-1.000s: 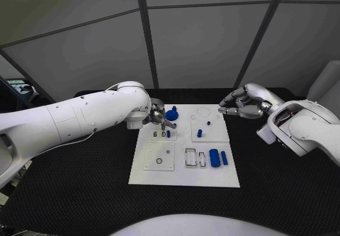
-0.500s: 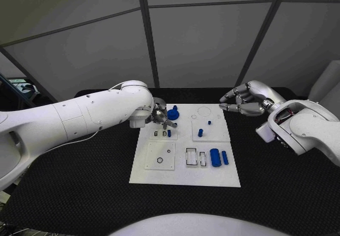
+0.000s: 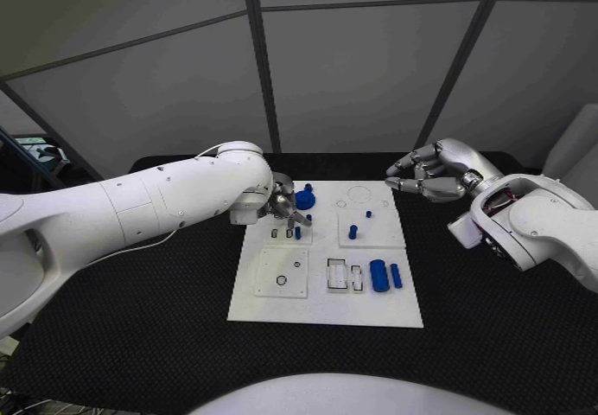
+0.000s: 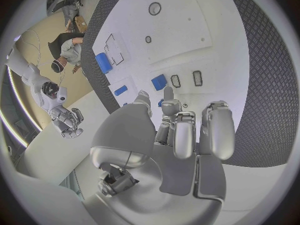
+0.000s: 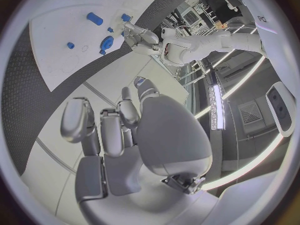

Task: Assemble the parts on the task board

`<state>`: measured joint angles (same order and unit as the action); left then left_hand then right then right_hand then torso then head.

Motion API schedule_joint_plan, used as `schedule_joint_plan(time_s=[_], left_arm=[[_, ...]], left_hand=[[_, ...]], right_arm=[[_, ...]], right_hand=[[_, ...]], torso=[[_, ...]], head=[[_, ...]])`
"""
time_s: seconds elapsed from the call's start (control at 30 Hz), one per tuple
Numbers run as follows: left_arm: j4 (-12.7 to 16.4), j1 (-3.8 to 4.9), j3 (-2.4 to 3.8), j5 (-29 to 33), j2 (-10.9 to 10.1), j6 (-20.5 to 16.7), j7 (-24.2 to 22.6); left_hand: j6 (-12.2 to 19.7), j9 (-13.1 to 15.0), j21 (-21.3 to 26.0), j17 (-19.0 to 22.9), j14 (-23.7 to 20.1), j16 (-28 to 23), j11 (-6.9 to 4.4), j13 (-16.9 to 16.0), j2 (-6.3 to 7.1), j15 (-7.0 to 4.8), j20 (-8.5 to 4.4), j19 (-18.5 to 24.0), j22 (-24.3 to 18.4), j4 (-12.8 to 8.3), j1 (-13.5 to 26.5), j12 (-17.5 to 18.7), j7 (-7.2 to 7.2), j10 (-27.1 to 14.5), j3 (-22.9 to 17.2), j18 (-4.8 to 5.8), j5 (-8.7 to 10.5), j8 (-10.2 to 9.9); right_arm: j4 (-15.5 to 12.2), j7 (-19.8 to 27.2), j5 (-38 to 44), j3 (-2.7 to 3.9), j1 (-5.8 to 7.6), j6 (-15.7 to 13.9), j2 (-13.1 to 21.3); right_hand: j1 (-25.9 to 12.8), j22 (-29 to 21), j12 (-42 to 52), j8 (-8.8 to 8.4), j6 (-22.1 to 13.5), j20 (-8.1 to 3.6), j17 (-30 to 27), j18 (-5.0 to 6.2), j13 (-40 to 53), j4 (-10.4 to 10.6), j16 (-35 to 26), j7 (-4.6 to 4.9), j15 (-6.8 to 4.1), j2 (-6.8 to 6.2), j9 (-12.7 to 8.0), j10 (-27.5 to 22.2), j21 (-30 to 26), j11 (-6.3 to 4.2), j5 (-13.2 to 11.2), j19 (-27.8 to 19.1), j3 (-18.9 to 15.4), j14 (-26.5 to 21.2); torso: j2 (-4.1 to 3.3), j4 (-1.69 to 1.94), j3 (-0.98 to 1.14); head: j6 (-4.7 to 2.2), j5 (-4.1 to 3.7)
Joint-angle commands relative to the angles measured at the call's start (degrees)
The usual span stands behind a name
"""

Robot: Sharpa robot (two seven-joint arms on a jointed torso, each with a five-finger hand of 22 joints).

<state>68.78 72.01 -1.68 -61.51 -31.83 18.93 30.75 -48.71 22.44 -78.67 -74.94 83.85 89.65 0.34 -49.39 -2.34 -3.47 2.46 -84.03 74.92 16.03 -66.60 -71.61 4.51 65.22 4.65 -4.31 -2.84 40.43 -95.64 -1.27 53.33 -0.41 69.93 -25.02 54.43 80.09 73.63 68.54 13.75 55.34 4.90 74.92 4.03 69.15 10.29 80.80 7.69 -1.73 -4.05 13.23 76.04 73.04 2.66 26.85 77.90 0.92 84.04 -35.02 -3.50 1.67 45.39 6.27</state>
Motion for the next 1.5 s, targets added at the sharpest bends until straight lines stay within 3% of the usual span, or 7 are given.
schedule_joint_plan(time_s=[0.03,1.2,1.33,1.5], left_arm=[[-0.1,-0.01,0.00,-0.4,0.2,1.5,0.7],[-0.9,-0.45,-0.03,-0.1,1.0,4.0,1.0],[-0.9,-0.46,-0.03,0.3,1.0,3.9,1.0],[-1.2,-0.46,-0.03,3.6,1.2,3.9,0.9]], left_hand=[[0.3,0.1,0.4,-14.0,5.7,-0.3,0.12,0.2,0.05,0.33,0.26,-1.1,3.5,-0.1,-0.6,0.4,-0.01,-0.5,-0.3,1.30,0.03,-0.2],[0.2,1.0,-0.3,-14.3,5.8,-0.1,0.16,-1.0,-0.35,0.43,0.45,-1.3,4.3,-0.7,-2.6,0.0,-0.02,0.0,-1.4,1.45,0.01,0.2],[0.2,1.4,-0.5,-14.4,5.9,0.0,0.07,-1.2,-0.69,0.37,0.43,-1.3,4.5,-1.1,-3.8,0.0,-0.11,0.2,-2.3,1.49,0.00,0.3],[0.6,1.8,-0.9,-14.6,6.0,0.1,-0.47,-1.4,-2.44,-0.07,0.16,-1.4,5.0,-3.6,-8.5,0.2,-0.70,0.1,-6.5,1.56,-0.05,0.1]], right_arm=[[0.0,0.7,-1.0,0.02,0.08,-0.5,-0.1],[0.9,0.6,-1.3,-0.01,0.05,0.5,-1.3],[1.0,0.7,-1.4,-0.01,0.04,0.4,-1.5],[1.3,1.0,-1.5,-0.01,0.00,0.4,-1.6]], right_hand=[[0.4,-0.1,-0.2,-0.32,-0.4,0.05,3.4,0.79,-0.1,-0.1,-0.2,-0.17,0.45,0.10,0.1,-0.6,-0.3,-0.02,0.3,-0.3,0.5,1.5],[0.4,-0.2,-0.2,-0.29,-0.5,0.05,3.5,0.78,-0.1,0.1,-0.2,-0.15,0.44,0.32,0.2,-0.4,-0.3,-0.01,0.4,-0.2,0.6,1.6],[0.4,0.0,0.0,-0.31,-0.5,0.05,3.8,0.73,0.1,0.1,0.0,-0.14,0.44,0.34,0.3,-0.3,-0.2,-0.01,0.4,-0.1,0.7,1.7],[0.4,-0.1,-0.1,-0.37,-0.7,0.07,3.6,0.74,0.0,0.1,-0.1,-0.09,0.47,0.39,0.3,-0.4,-0.3,0.03,0.6,-0.1,0.7,1.7]], torso=[[-0.04,0.01,0.02],[-0.03,0.00,0.10],[-0.05,0.04,0.12],[-0.04,0.06,0.11]], head=[[0.08,-0.08],[1.15,0.07],[1.17,0.05],[1.32,0.08]])
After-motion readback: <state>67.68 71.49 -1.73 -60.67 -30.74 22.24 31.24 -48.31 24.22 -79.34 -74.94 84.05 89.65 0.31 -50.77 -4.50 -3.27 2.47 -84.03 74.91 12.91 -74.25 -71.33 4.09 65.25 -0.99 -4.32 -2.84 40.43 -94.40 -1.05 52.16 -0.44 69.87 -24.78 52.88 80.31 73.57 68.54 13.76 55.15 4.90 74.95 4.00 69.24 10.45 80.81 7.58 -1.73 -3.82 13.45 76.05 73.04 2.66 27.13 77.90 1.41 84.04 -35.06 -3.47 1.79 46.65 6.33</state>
